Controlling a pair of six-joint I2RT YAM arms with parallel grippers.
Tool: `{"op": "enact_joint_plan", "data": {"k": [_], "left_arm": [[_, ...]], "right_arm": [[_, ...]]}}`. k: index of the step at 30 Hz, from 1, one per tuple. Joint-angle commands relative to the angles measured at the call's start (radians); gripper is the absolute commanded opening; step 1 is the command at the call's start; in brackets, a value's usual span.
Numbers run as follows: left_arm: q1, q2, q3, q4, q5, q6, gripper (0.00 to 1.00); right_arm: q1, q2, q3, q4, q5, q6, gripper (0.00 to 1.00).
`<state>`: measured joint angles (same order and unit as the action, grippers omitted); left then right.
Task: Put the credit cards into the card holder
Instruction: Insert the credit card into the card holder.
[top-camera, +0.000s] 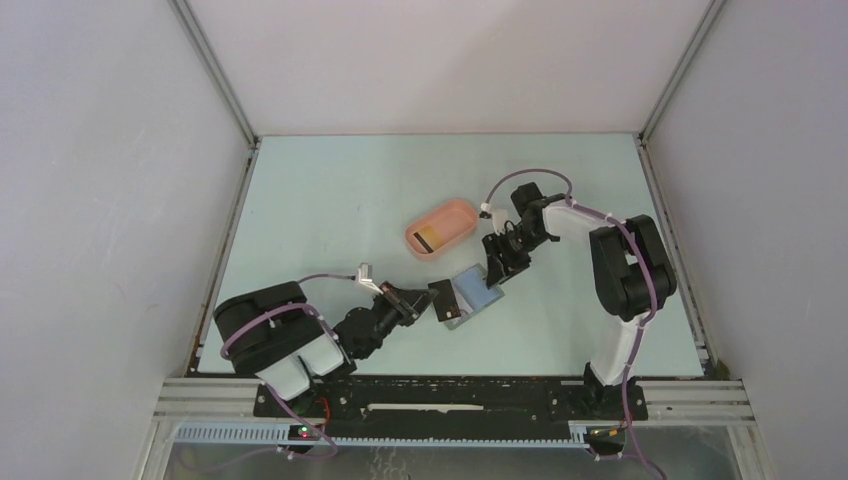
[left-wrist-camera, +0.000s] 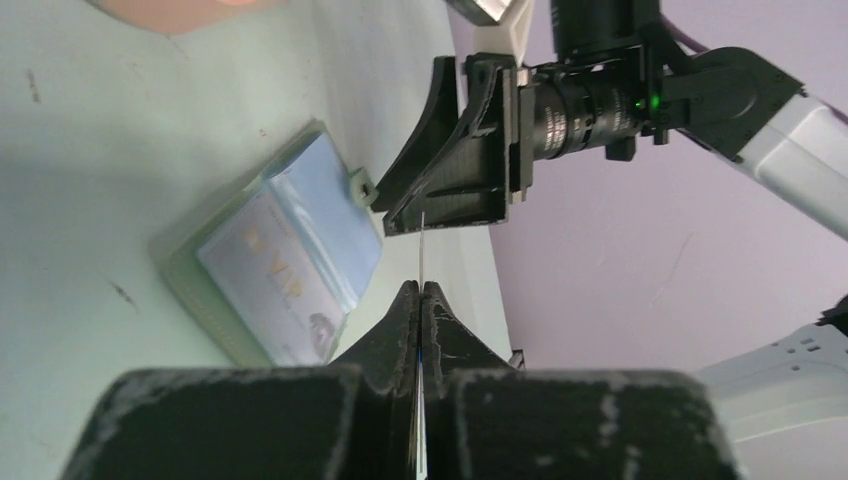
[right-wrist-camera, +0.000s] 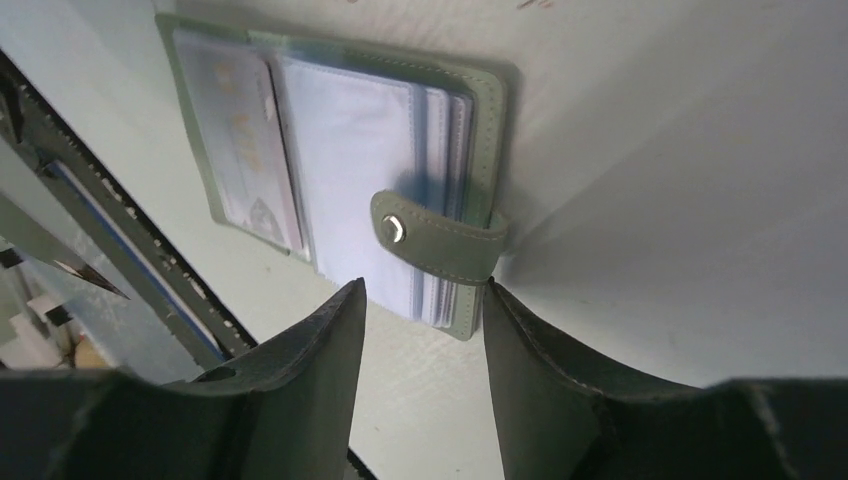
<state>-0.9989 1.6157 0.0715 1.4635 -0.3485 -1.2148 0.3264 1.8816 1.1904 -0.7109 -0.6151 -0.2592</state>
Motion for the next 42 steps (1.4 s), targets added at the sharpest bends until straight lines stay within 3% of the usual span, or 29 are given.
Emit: {"op": "enact_joint_plan", "data": {"k": [1, 8, 10, 14, 19, 25, 32, 36, 39, 41, 42], "left_arm": [[-0.006, -0.058, 0.0, 0.051, -0.031, 0.032, 0.0], [-0.006, -0.222, -0.003, 0.051, 0.042, 0.198, 0.0], [-0.006, -0.281, 0.008, 0.049, 0.085, 0.282, 0.0], [-0.007, -0.39, 0.022, 0.044, 0.141, 0.382, 0.0], [-0.006, -0.466, 0.075, -0.027, 0.197, 0.438, 0.0], [-0.006, -0.513, 0.158, -0.125, 0.209, 0.477, 0.0], [-0.007, -0.475, 0.232, -0.144, 0.226, 0.486, 0.0], [-0.009, -0.467, 0.25, -0.149, 0.244, 0.486, 0.0], [-0.009, -0.469, 0.248, -0.158, 0.262, 0.49, 0.0], [-0.009, -0.484, 0.239, -0.168, 0.286, 0.498, 0.07], [-0.009, -0.501, 0.233, -0.187, 0.296, 0.503, 0.15]], "right_arm": [[0.036, -0.009, 0.009, -0.064, -0.081, 0.003, 0.55], [0.008, -0.232, -0.01, -0.054, -0.034, -0.058, 0.63], [-0.021, -0.328, -0.02, -0.059, -0.136, -0.107, 0.65], [-0.04, -0.473, -0.053, -0.072, -0.483, -0.195, 0.7], [-0.005, -0.553, -0.101, 0.067, -0.639, -0.066, 0.74], [0.066, -0.571, -0.151, 0.221, -0.639, 0.108, 0.72], [0.138, -0.575, -0.154, 0.274, -0.683, 0.175, 0.64], [0.148, -0.56, -0.159, 0.305, -0.69, 0.216, 0.46], [0.15, -0.549, -0.161, 0.318, -0.715, 0.232, 0.17], [0.149, -0.55, -0.159, 0.306, -0.719, 0.216, 0.04], [0.149, -0.55, -0.159, 0.294, -0.717, 0.191, 0.0]]}}
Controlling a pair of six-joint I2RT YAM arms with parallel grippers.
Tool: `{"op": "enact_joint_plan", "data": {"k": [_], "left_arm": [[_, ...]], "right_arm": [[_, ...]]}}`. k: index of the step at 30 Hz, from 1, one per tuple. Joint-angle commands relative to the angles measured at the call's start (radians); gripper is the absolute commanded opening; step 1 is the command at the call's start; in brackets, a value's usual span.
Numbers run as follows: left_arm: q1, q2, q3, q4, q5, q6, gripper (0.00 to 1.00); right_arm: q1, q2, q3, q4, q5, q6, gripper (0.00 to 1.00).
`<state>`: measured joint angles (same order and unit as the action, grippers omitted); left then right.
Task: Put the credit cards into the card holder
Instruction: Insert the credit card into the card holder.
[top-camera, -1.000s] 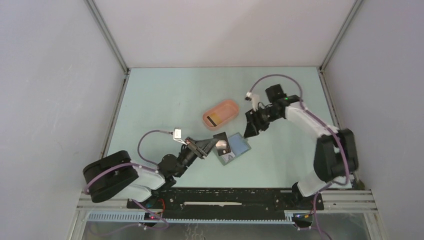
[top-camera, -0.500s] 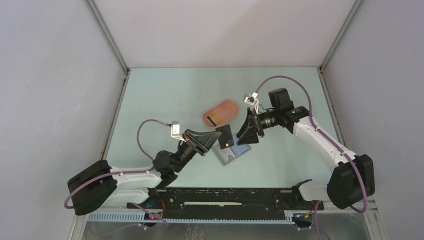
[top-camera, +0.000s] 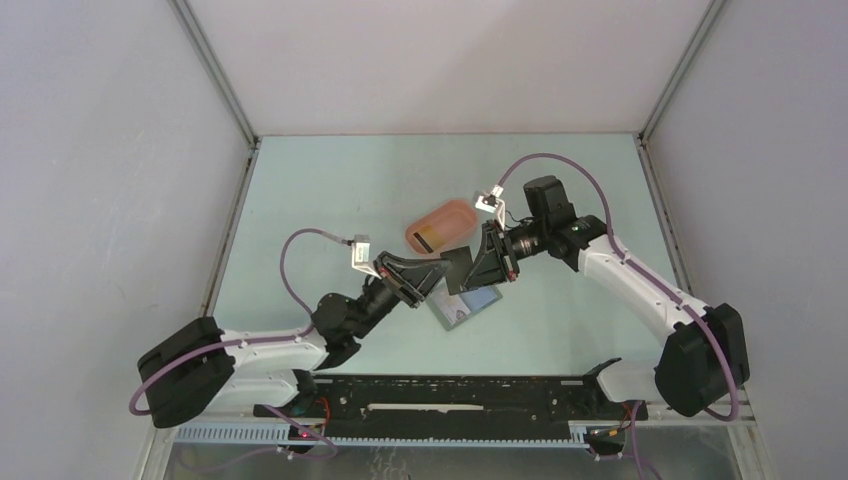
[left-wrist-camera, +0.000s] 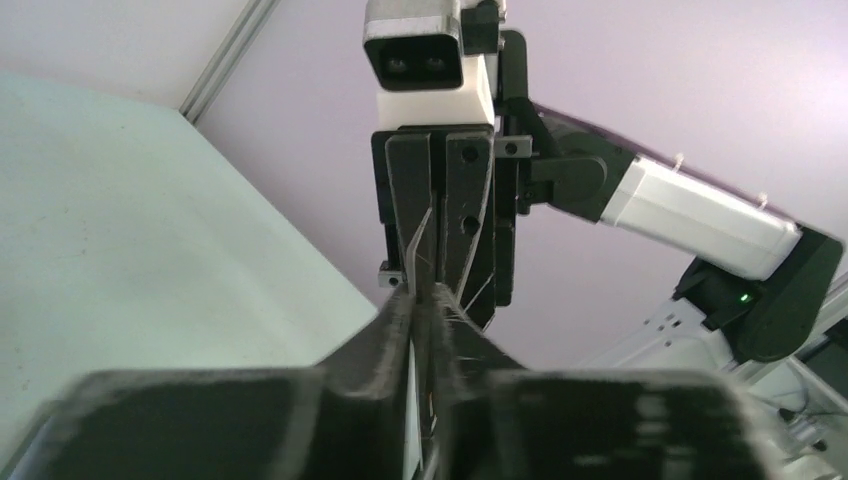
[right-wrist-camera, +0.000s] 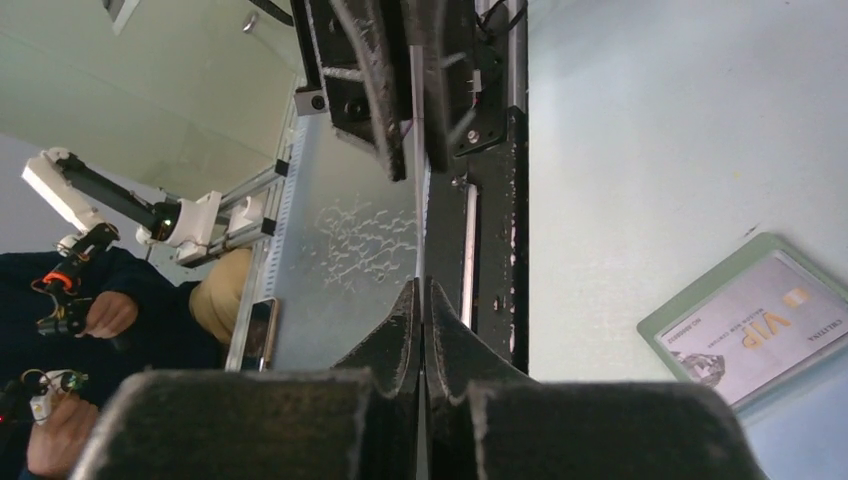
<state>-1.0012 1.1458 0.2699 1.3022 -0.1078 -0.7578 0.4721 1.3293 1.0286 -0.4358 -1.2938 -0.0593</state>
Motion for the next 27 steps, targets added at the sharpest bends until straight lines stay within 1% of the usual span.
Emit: {"op": "enact_joint_plan", "data": {"k": [1, 2, 3, 4, 6, 8, 9, 10, 11, 13, 14, 17, 22, 25, 27], "left_arm": [[-0.007, -0.062, 0.028, -0.069, 0.063, 0.055, 0.25], [-0.005, -0.106, 0.024, -0.13, 0.066, 0.071, 0.34], [-0.004, -0.16, 0.024, -0.226, 0.072, 0.097, 0.43], [-0.004, -0.226, 0.03, -0.334, 0.082, 0.141, 0.51], [-0.002, -0.365, 0.044, -0.564, 0.084, 0.227, 0.7], [0.006, -0.492, 0.07, -0.775, 0.081, 0.28, 0.89], [0.01, -0.546, 0.084, -0.865, 0.086, 0.3, 0.95], [0.021, -0.595, 0.1, -0.943, 0.099, 0.322, 0.97], [0.039, -0.618, 0.123, -1.041, 0.148, 0.328, 0.98], [0.09, -0.623, 0.165, -1.137, 0.248, 0.319, 0.98], [0.114, -0.614, 0.181, -1.159, 0.3, 0.309, 0.97], [0.148, -0.573, 0.2, -1.143, 0.402, 0.284, 0.96], [0.154, -0.46, 0.252, -1.127, 0.481, 0.277, 0.92], [0.154, -0.392, 0.275, -1.083, 0.529, 0.26, 0.85], [0.154, -0.366, 0.282, -1.064, 0.546, 0.251, 0.77]], "right_arm": [[0.003, 0.002, 0.003, -0.002, -0.038, -0.04, 0.0], [0.002, 0.003, 0.007, -0.032, -0.036, -0.081, 0.0], [0.002, 0.006, 0.019, -0.08, -0.034, -0.133, 0.0], [0.004, 0.012, 0.033, -0.13, -0.034, -0.186, 0.0], [0.005, 0.032, 0.072, -0.259, -0.038, -0.329, 0.0], [0.01, 0.055, 0.104, -0.366, -0.038, -0.447, 0.0], [0.018, 0.066, 0.119, -0.411, -0.026, -0.495, 0.0], [0.028, 0.076, 0.133, -0.448, -0.014, -0.537, 0.0], [0.039, 0.086, 0.147, -0.483, -0.007, -0.575, 0.0], [0.066, 0.107, 0.168, -0.541, 0.0, -0.637, 0.0], [0.075, 0.114, 0.175, -0.555, 0.004, -0.654, 0.0], [0.099, 0.127, 0.185, -0.572, 0.034, -0.675, 0.0], [0.112, 0.14, 0.192, -0.585, 0.044, -0.69, 0.0], [0.115, 0.147, 0.194, -0.587, 0.059, -0.69, 0.0], [0.115, 0.152, 0.195, -0.588, 0.069, -0.69, 0.0]]}}
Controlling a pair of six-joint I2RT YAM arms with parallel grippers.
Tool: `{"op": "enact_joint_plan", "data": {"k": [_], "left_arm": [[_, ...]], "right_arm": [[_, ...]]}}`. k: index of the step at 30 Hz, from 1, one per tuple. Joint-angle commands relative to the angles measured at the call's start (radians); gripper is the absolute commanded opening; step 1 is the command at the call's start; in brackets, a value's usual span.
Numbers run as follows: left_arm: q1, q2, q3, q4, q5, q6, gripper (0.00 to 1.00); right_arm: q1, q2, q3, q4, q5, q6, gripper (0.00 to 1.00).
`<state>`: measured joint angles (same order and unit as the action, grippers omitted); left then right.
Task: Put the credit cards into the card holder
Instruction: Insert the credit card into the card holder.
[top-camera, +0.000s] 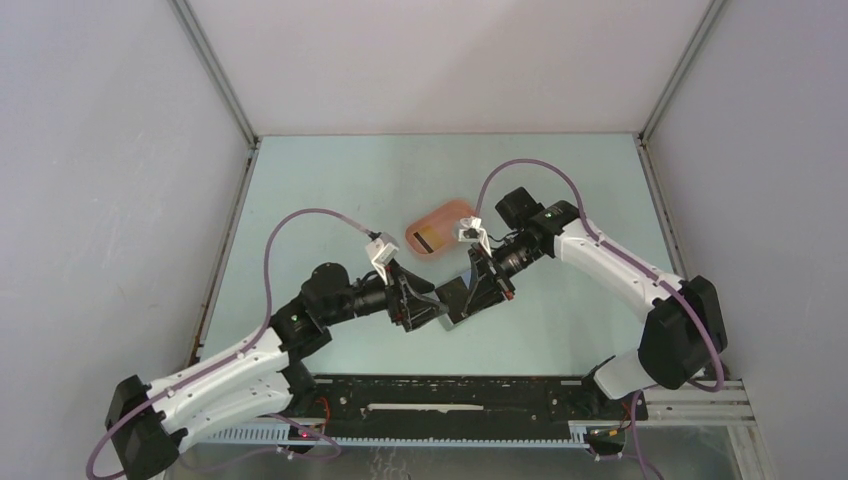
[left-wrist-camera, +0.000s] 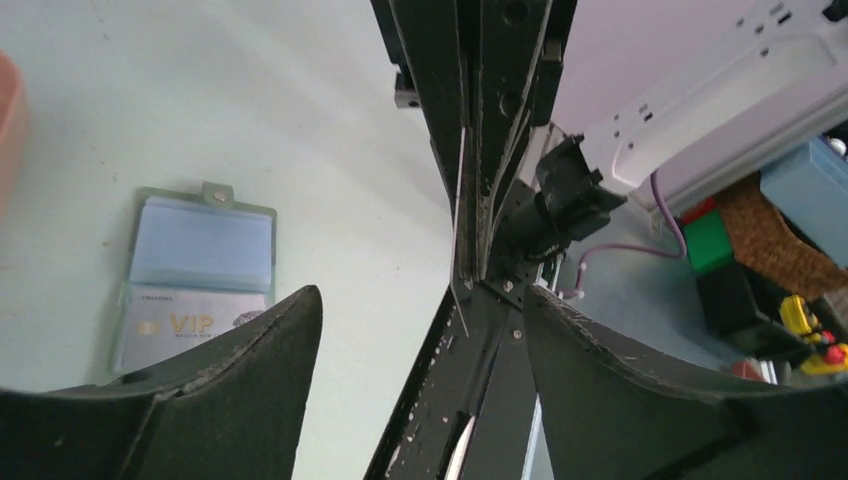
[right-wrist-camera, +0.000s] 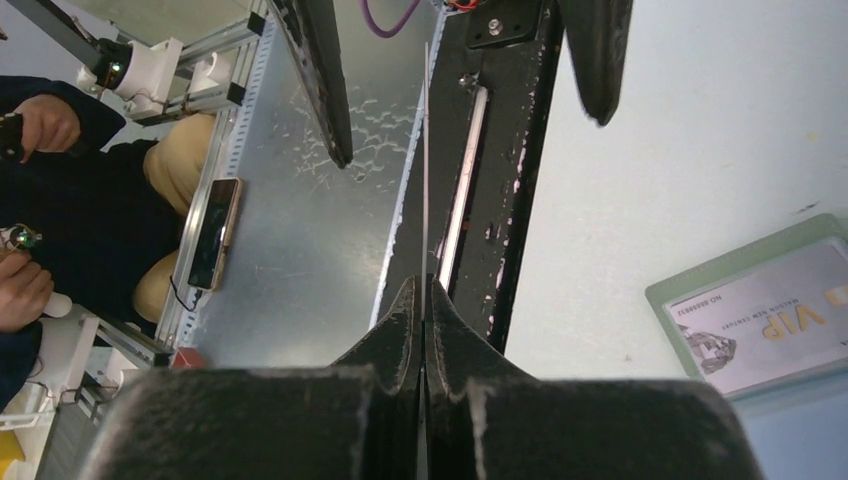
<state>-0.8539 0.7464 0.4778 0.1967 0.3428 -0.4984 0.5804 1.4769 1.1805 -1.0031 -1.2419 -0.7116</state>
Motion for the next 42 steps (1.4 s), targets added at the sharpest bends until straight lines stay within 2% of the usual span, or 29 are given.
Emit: {"op": "enact_joint_plan", "data": {"k": [1, 4, 10, 15, 18, 20, 21, 22, 26, 28, 31, 34, 38, 42], "left_arm": [[0.007, 0.042, 0.077, 0.046, 0.097, -0.012, 0.73], [0.009, 0.064, 0.08, 0.062, 0.105, -0.026, 0.63], [0.015, 0.076, 0.062, 0.116, 0.119, -0.064, 0.58], [0.022, 0.093, 0.057, 0.139, 0.129, -0.086, 0.47], [0.026, 0.106, 0.055, 0.153, 0.134, -0.097, 0.31], [0.029, 0.118, 0.054, 0.157, 0.137, -0.106, 0.12], [0.034, 0.123, 0.049, 0.16, 0.137, -0.109, 0.04], [0.038, 0.126, 0.047, 0.163, 0.137, -0.111, 0.01], [0.086, 0.106, -0.041, 0.235, 0.133, -0.159, 0.0], [0.125, 0.092, -0.104, 0.293, 0.148, -0.199, 0.0], [0.168, 0.101, -0.177, 0.356, 0.153, -0.249, 0.0], [0.184, 0.15, -0.217, 0.41, 0.153, -0.284, 0.0], [0.209, 0.267, -0.241, 0.502, 0.142, -0.322, 0.0], [0.234, 0.425, -0.247, 0.657, 0.148, -0.387, 0.0]], "right_arm": [[0.009, 0.006, 0.045, -0.021, 0.021, -0.038, 0.0], [0.01, 0.008, 0.045, -0.019, 0.032, -0.039, 0.0], [0.016, 0.01, 0.045, -0.019, 0.047, -0.044, 0.0], [0.022, 0.011, 0.045, -0.022, 0.054, -0.048, 0.0], [0.026, 0.012, 0.045, -0.023, 0.057, -0.051, 0.0], [0.027, 0.013, 0.045, -0.022, 0.061, -0.052, 0.0], [0.028, 0.014, 0.045, -0.023, 0.063, -0.052, 0.01], [0.028, 0.014, 0.045, -0.025, 0.064, -0.056, 0.07], [0.019, -0.001, 0.045, -0.026, 0.129, -0.072, 0.58], [-0.003, -0.013, 0.044, -0.025, 0.181, -0.084, 0.68], [-0.079, -0.023, 0.032, 0.007, 0.229, -0.068, 0.69], [-0.132, -0.031, -0.014, 0.137, 0.343, 0.06, 0.66], [-0.153, 0.019, -0.046, 0.284, 0.582, 0.227, 0.65], [-0.157, 0.111, -0.046, 0.315, 0.675, 0.281, 0.65]]}}
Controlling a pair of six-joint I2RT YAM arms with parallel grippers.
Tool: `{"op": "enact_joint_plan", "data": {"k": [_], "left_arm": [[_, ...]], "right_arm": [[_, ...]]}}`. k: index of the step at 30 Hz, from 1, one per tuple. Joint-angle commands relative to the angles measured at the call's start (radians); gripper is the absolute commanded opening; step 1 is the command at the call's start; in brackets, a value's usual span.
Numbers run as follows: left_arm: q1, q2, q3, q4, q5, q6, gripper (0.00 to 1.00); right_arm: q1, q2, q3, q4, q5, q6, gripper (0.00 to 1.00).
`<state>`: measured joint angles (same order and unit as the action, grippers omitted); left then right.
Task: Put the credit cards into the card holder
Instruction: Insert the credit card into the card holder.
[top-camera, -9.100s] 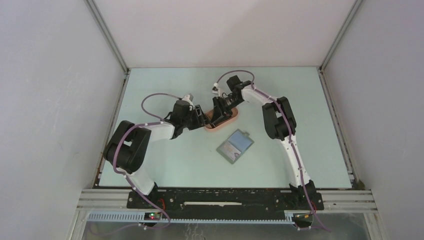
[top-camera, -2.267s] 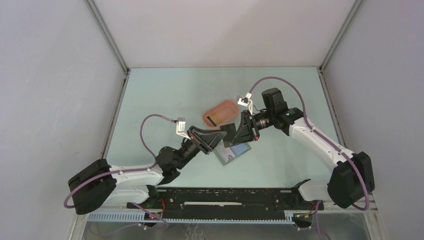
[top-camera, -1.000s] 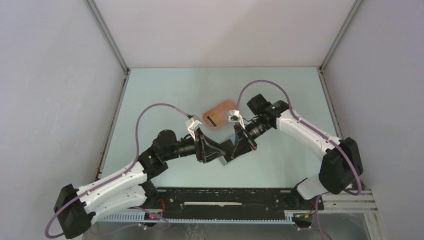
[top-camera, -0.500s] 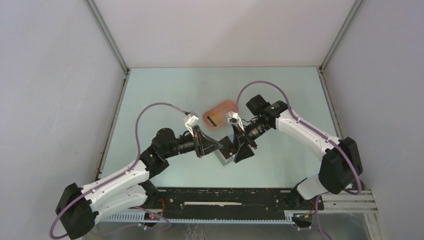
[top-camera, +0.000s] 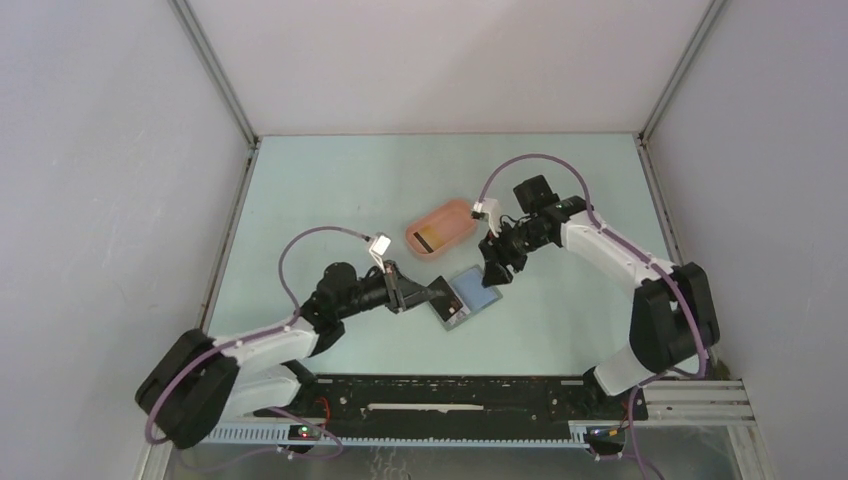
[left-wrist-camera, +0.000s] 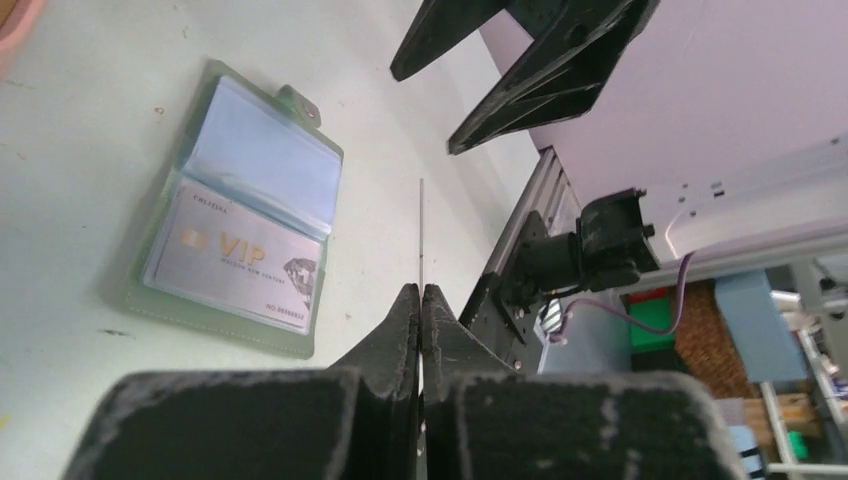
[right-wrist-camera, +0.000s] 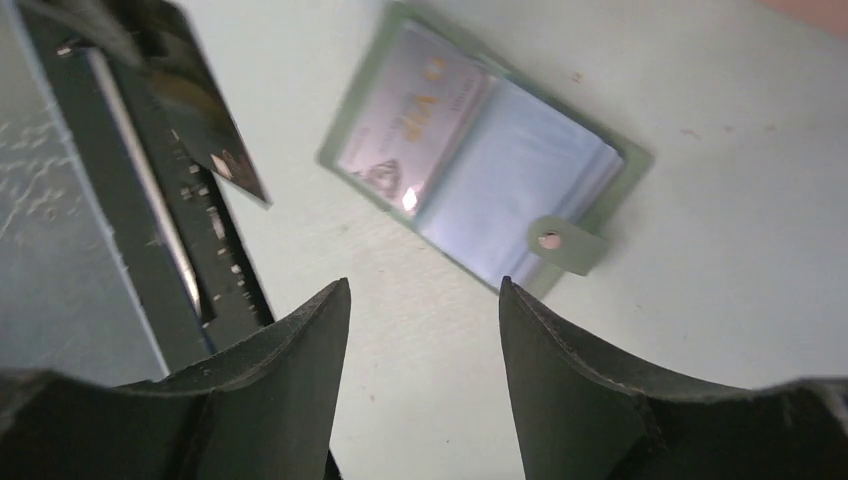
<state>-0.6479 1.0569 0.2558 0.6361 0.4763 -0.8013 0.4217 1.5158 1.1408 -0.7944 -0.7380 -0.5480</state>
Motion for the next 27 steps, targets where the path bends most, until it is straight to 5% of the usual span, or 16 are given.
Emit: {"op": "enact_joint_plan", "data": {"k": [1, 10, 27], "left_arm": [[0.035, 0.165, -0.024, 0.271, 0.022, -0.107, 0.0], [0.062, 0.632, -0.021, 0.756, 0.054, -0.325, 0.0], [0.049, 0.793, -0.021, 0.781, -0.058, -0.362, 0.0]], "right_arm": [[0.0, 0.092, -0.004, 0.107, 0.175, 0.126, 0.65], [-0.005, 0.229, 0.022, 0.109, 0.228, 0.18, 0.64], [-0.004, 0.358, 0.058, 0.099, 0.245, 0.213, 0.6]]}}
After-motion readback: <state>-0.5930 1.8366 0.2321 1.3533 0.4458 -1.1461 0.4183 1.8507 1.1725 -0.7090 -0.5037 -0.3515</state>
